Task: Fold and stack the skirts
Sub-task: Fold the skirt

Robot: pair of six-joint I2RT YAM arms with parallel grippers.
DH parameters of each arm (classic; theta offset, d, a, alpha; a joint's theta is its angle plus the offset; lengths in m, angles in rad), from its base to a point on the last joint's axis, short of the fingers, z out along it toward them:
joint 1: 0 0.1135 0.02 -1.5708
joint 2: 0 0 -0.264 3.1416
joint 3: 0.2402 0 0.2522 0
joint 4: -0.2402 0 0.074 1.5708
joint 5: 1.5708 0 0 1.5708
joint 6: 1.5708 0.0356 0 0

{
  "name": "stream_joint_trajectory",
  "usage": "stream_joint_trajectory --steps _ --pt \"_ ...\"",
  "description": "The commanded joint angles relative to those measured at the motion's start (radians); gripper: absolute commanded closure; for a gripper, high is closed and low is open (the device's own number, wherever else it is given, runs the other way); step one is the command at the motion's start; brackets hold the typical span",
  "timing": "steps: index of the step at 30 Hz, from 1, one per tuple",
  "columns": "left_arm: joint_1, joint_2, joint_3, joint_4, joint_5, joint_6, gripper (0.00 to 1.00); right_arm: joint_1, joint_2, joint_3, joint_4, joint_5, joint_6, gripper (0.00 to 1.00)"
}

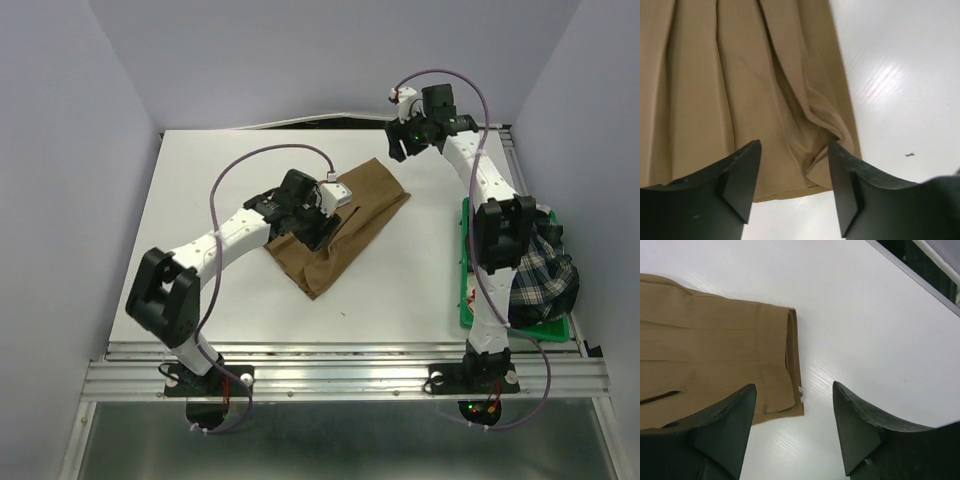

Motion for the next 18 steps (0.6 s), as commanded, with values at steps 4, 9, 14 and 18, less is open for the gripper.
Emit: stream_joint_trajectory --steps 4,9,14,18 --pt "0.075 0.203 0.037 -0.052 -0.067 -0.036 0.43 -0.002 0.171 0.056 -0.108 -0.158 0.075 0.41" --pt "0.109 0.257 0.034 -0.100 -0.071 0.043 0.58 0.018 0.182 -0.085 -0.111 -0.104 0.006 0.49" --pt "0.213 0.341 0.073 -0.146 -0.146 0.056 0.73 0.028 0.106 -0.300 -0.142 -0.060 -0.080 0.58" --pt "0.294 0.401 0.180 -0.164 -0.171 0.106 0.74 0.078 -0.015 -0.524 -0.165 -0.110 -0.121 0.61"
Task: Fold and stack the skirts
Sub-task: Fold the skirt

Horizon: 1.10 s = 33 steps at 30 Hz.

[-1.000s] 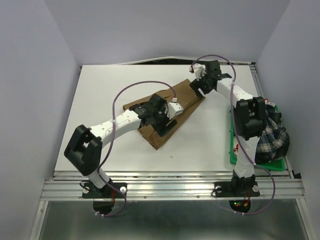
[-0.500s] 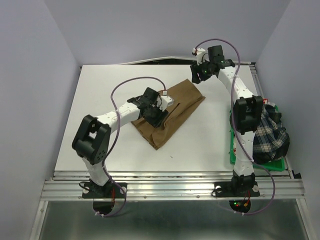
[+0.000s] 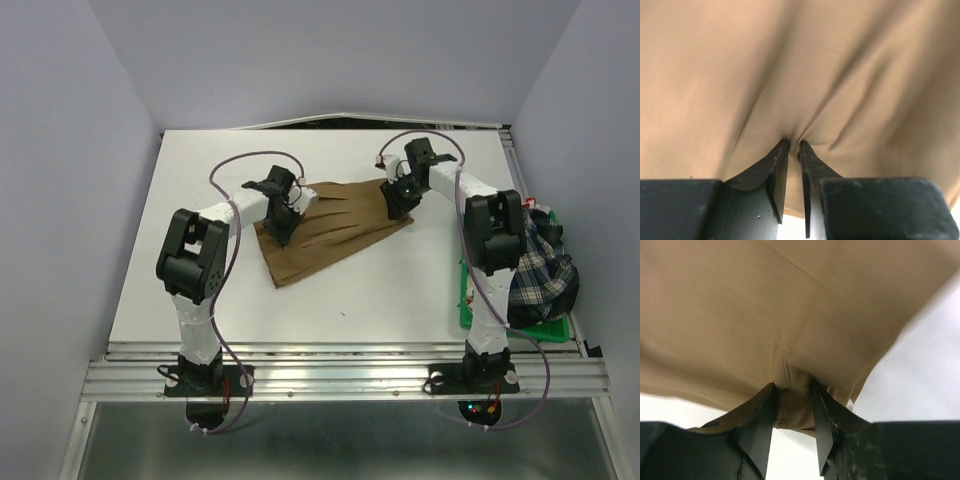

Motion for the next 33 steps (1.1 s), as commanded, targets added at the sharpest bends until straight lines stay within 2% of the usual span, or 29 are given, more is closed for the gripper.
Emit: stream_joint_trajectory --steps 1,3,4,5,6,7,9,11,14,16,19,24,27,30,33 --pt "0.098 0.068 0.126 -0.036 -0.085 0.091 0.72 0.071 -0.090 -0.242 -0.137 -0.080 -0.062 0.63" --pt "0.118 0.097 0.229 -0.030 -0.103 0.111 0.67 0.151 -0.183 -0.334 -0.166 -0.222 -0.037 0.63" --pt "0.123 0.106 0.266 -0.035 -0.099 0.123 0.64 0.186 -0.212 -0.335 -0.175 -0.223 -0.026 0.63" --pt "0.126 0.115 0.304 -0.041 -0.093 0.143 0.62 0.224 -0.240 -0.356 -0.189 -0.328 -0.014 0.63" --pt "0.129 0.124 0.365 -0.051 -0.096 0.149 0.57 0.287 -0.292 -0.352 -0.201 -0.391 0.022 0.60" --pt "0.131 0.118 0.392 -0.057 -0.091 0.161 0.52 0.307 -0.312 -0.312 -0.223 -0.500 0.047 0.55" --pt "0.132 0.093 0.429 -0.065 -0.088 0.165 0.46 0.308 -0.338 -0.241 -0.231 -0.580 0.108 0.51" --pt "0.134 0.021 0.423 -0.044 -0.099 0.165 0.40 0.286 -0.346 -0.148 -0.235 -0.573 0.170 0.49" --pt "0.143 -0.085 0.343 0.042 -0.115 0.131 0.38 0.205 -0.329 -0.026 -0.222 -0.529 0.198 0.48" --pt "0.144 -0.226 0.261 0.071 -0.087 0.096 0.38 0.182 -0.294 0.012 -0.212 -0.405 0.172 0.48" --pt "0.144 -0.311 0.147 0.053 0.008 0.068 0.39 0.182 -0.262 -0.009 -0.205 -0.322 0.164 0.49" --pt "0.144 -0.426 -0.028 0.016 0.111 0.030 0.39 0.191 -0.240 -0.077 -0.142 -0.314 0.201 0.48" --pt "0.144 -0.448 -0.158 0.021 0.122 -0.003 0.39 0.203 -0.268 -0.126 -0.087 -0.343 0.227 0.46" --pt "0.150 -0.440 -0.229 0.048 0.109 -0.044 0.39 0.243 -0.281 -0.156 -0.071 -0.332 0.214 0.46" --pt "0.206 -0.393 -0.241 0.059 0.124 -0.091 0.42 0.294 -0.318 -0.222 -0.028 -0.286 0.219 0.46"
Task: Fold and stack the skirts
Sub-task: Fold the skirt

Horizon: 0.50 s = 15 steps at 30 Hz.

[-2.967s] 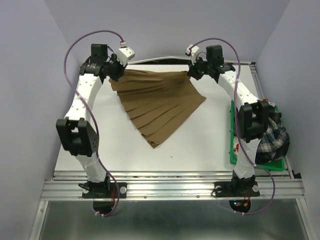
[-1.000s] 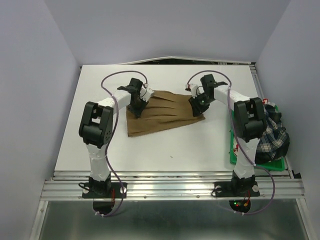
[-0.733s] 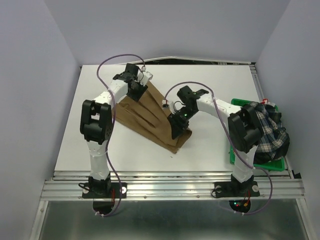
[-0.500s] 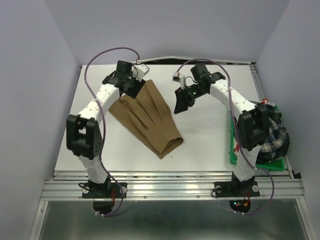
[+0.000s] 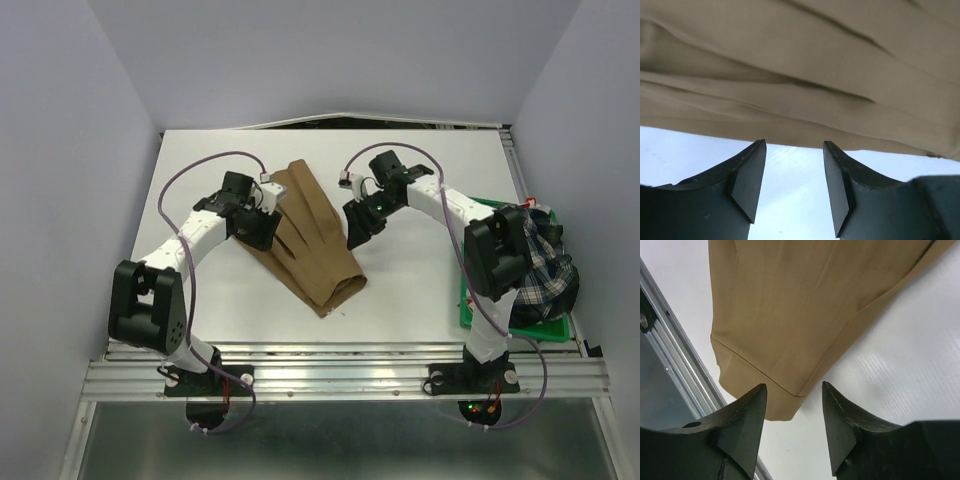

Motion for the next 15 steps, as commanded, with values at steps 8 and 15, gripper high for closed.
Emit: stream_joint_trajectory --steps 8,15 --pt "0.231 0.187 -0.018 0.018 0.397 -0.159 0.71 0.141 -0.026 -0.244 0.200 0.137 0.050 0.52" --pt "0.228 0.429 0.124 0.087 0.410 -0.191 0.79 0.141 -0.026 -0.361 0.261 0.217 0.090 0.53"
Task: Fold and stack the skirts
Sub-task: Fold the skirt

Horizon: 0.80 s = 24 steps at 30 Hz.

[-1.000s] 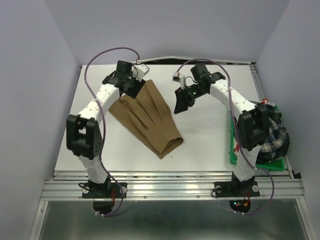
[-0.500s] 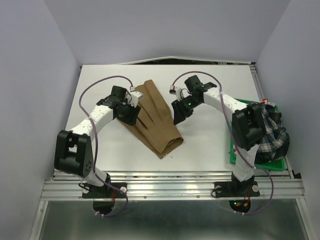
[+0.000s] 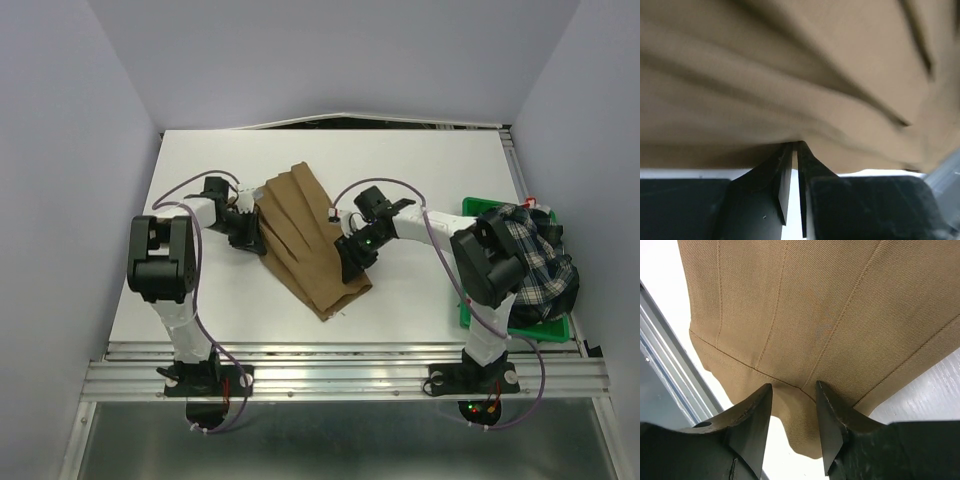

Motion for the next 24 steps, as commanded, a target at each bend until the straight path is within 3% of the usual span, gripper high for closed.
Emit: stream_joint_trajectory --steps 1,3,5,8,10,12,17,20,24 --pt "-0.010 0.123 0.168 0.059 0.055 -0.041 0.80 -0.014 0.008 -0.067 0.051 0.130 0.051 0.54" --pt "-0.014 0.218 0.257 0.052 0.056 -0.072 0.83 -0.056 0.023 -0.060 0.058 0.114 0.083 0.54" --pt "-0.014 0.278 0.447 0.046 0.031 -0.089 0.83 -0.128 0.044 -0.020 0.058 0.071 0.115 0.55" --pt "-0.016 0.293 0.533 0.035 0.018 -0.078 0.82 -0.128 -0.014 0.019 0.078 0.054 0.151 0.55" --pt "-0.016 0.268 0.546 0.009 0.023 -0.055 0.78 -0.128 -0.064 0.046 0.115 0.045 0.183 0.48" --pt "-0.016 0.199 0.509 0.009 0.049 -0.047 0.73 -0.128 -0.118 0.078 0.182 0.051 0.262 0.46" --pt "-0.016 0.014 0.246 0.108 0.148 -0.099 0.65 -0.128 -0.098 0.262 0.261 0.118 0.379 0.43" --pt "-0.016 -0.066 0.100 0.243 0.228 -0.235 0.65 -0.082 -0.029 0.344 0.261 0.201 0.385 0.42" --pt "-0.057 -0.094 0.005 0.398 0.212 -0.496 0.70 -0.034 0.093 0.513 0.192 0.316 0.384 0.42"
